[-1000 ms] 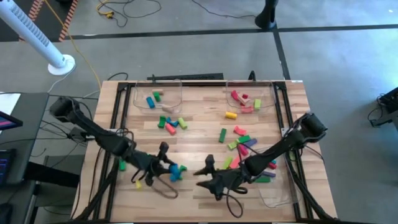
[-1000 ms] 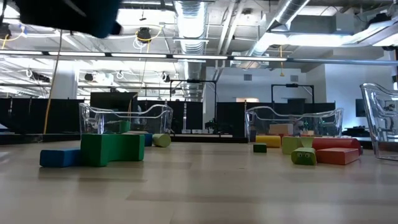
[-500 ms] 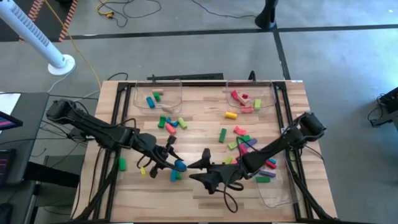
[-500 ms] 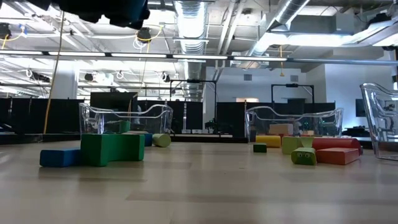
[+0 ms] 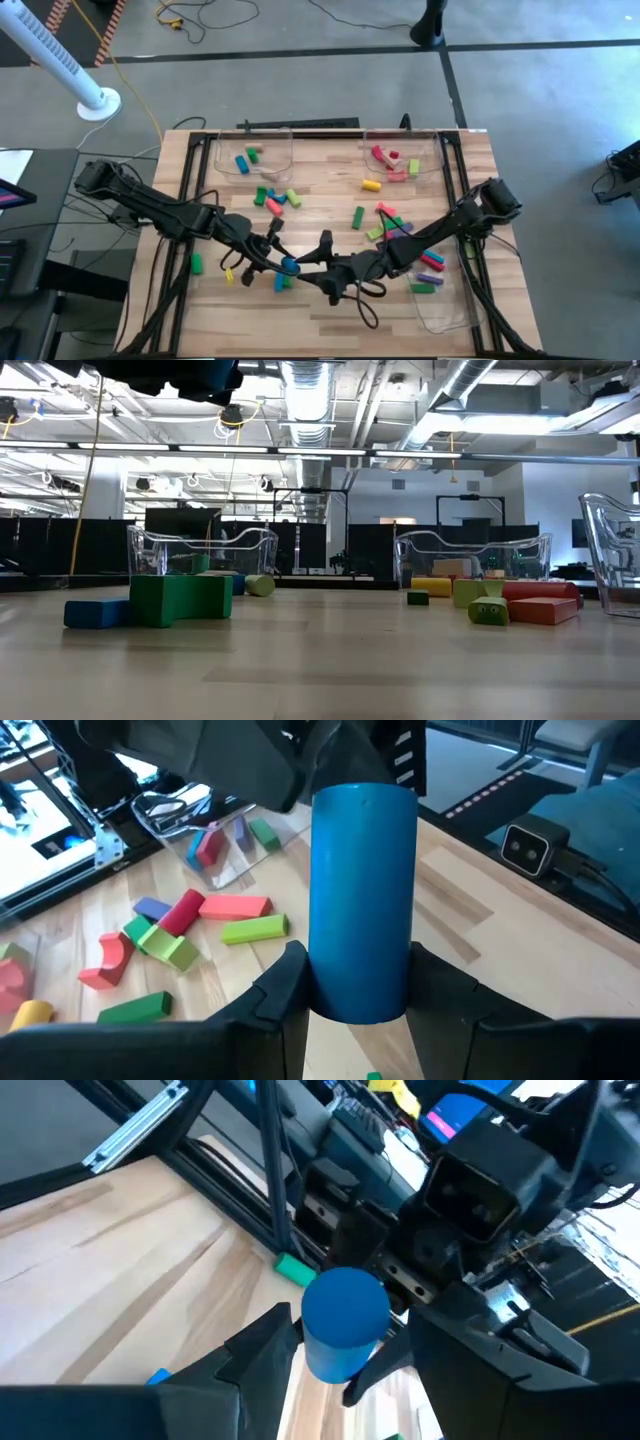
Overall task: Sort blocks by size
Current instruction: Put the blue cylinder block into the top left transparent bin
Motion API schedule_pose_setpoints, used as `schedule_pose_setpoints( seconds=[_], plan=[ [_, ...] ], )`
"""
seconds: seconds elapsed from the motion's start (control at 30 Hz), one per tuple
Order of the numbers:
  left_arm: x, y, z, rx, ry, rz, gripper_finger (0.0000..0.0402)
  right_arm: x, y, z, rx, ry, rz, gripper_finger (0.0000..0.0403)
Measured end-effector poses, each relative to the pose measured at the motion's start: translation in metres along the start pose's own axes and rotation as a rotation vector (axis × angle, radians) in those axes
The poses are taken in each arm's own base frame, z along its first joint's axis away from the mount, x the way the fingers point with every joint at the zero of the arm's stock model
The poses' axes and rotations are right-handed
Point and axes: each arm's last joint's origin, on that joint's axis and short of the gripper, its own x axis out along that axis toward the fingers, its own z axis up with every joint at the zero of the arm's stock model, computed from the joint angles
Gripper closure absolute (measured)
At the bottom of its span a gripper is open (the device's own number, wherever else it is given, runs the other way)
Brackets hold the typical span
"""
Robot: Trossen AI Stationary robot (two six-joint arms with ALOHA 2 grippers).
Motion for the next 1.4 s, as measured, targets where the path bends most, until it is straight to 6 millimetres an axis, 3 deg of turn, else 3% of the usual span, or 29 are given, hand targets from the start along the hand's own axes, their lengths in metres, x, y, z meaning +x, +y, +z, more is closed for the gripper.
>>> schedule_pose_setpoints(
  seconds=[0.73,1.1,1.4],
  plan=[
    [0.000,0.002,0.006,0.011,-0.061,0.007,0.0281,0.009,-0.018,-0.007,0.119,-0.118,0.079,0.0171],
    [0.000,0.002,0.007,0.019,-0.074,0.014,0.0281,0.012,-0.020,-0.010,0.132,-0.133,0.105,0.0218],
    [0.011,-0.002,-0.002,0.038,-0.030,-0.038,0.0281,0.032,-0.006,-0.014,0.122,-0.133,0.139,0.0237]
  ],
)
